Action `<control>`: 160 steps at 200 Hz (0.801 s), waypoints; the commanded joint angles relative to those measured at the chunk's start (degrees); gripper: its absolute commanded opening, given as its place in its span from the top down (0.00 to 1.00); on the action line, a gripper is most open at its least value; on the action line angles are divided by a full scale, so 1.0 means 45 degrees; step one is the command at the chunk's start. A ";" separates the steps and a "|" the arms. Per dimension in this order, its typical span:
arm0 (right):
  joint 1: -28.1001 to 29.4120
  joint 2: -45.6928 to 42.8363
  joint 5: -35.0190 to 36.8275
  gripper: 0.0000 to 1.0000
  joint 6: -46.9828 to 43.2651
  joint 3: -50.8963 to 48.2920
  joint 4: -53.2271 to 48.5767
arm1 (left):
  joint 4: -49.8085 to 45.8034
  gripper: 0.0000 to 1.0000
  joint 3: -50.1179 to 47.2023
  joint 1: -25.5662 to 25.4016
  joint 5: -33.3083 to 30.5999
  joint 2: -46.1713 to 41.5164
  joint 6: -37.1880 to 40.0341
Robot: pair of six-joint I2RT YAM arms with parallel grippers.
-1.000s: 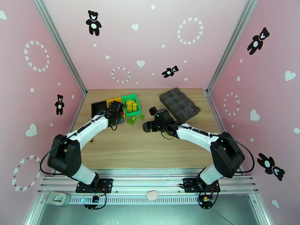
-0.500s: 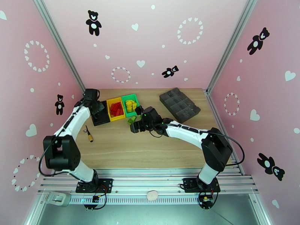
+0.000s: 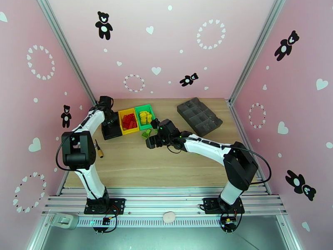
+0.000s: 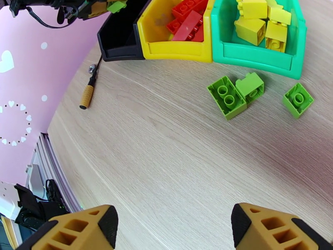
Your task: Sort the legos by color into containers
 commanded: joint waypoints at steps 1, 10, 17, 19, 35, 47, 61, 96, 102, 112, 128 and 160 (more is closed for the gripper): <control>0.0013 -0.0237 0.0301 0.24 -0.0176 0.0222 -0.0342 | -0.0065 0.39 -0.0001 0.0093 0.0360 -0.0287 0.0039; 0.0000 -0.0272 0.0330 0.24 -0.0187 0.0201 -0.0380 | -0.0004 0.34 -0.0123 0.0097 0.0400 -0.0428 0.0005; 0.0000 -0.0314 0.0366 0.24 -0.0191 0.0183 -0.0402 | 0.0037 0.31 -0.0230 0.0105 0.0456 -0.0590 -0.0010; 0.0000 -0.0331 0.0390 0.24 -0.0205 0.0181 -0.0417 | 0.0044 0.31 -0.0270 0.0094 0.0471 -0.0642 -0.0017; -0.0034 -0.0461 0.0511 0.23 -0.0278 0.0147 -0.0516 | 0.0183 0.31 -0.0616 0.0067 0.0600 -0.1089 -0.0087; -0.0106 -0.0558 0.0610 0.24 -0.0342 0.0074 -0.0577 | 0.0311 0.30 -0.0944 -0.0022 0.0629 -0.1506 -0.0097; -0.0249 -0.0693 0.0706 0.24 -0.0405 -0.0015 -0.0635 | 0.0503 0.28 -0.1469 -0.0228 0.0611 -0.2070 -0.0127; -0.0733 -0.0960 0.0895 0.23 -0.0644 -0.0285 -0.0826 | 0.1098 0.23 -0.3091 -0.0975 0.0566 -0.3406 -0.0287; -0.0823 -0.1011 0.0942 0.23 -0.0688 -0.0314 -0.0884 | 0.1208 0.23 -0.3412 -0.1155 0.0538 -0.3612 -0.0341; -0.0982 -0.1071 0.1002 0.23 -0.0766 -0.0384 -0.0940 | 0.1399 0.22 -0.3937 -0.1465 0.0501 -0.3973 -0.0436; -0.1320 -0.1158 0.0948 0.23 -0.0816 -0.0531 -0.1026 | 0.1740 0.21 -0.4824 -0.1921 0.0556 -0.4534 -0.0600; -0.2024 -0.1426 0.0906 0.22 -0.0940 -0.1011 -0.1076 | 0.1915 0.20 -0.6091 -0.3208 0.0348 -0.5408 -0.0626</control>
